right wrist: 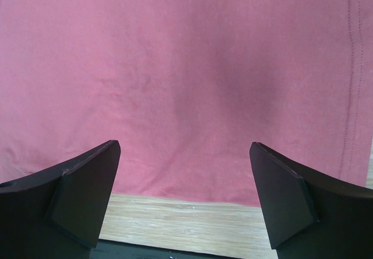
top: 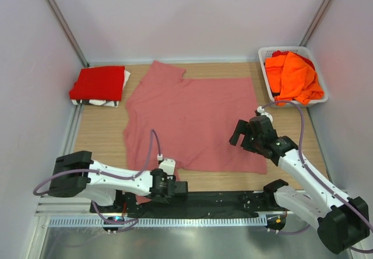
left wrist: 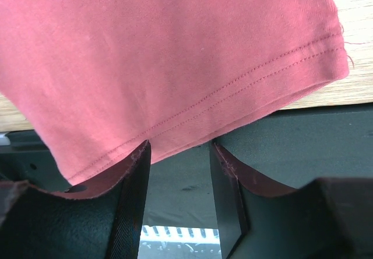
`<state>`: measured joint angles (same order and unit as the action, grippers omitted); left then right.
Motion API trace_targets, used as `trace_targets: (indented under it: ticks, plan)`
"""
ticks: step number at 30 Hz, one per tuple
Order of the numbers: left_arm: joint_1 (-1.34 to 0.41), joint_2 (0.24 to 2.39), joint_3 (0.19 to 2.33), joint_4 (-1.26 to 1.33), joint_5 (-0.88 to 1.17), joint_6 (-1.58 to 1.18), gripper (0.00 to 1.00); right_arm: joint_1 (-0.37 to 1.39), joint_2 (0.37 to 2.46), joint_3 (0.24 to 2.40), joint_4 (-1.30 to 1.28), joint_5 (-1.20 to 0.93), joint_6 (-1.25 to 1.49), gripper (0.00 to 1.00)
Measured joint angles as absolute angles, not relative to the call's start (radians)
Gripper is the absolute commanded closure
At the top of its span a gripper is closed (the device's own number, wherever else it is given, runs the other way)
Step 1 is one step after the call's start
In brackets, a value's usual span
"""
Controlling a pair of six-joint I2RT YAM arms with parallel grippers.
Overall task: Fold and stack the t-shirts
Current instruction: Flatten the tshirt out
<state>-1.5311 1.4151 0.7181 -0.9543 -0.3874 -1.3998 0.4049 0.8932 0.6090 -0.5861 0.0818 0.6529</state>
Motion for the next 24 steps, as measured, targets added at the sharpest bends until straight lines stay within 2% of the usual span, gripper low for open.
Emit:
trace_targets:
  ticks: [10,15,24]
  plan:
    - [-1.489,1.257,0.593,-0.864,-0.349,-1.414,0.44,0.405,0.917,0.609,-0.587,0.083,0.653,0.00]
    - [-1.482,1.195,0.547,-0.835,-0.355,-1.460,0.43,0.405,0.926,0.609,-0.588,0.083,0.654,0.00]
    - [-1.477,1.040,0.466,-0.819,-0.369,-1.551,0.49,0.408,0.936,0.607,-0.588,0.083,0.657,0.00]
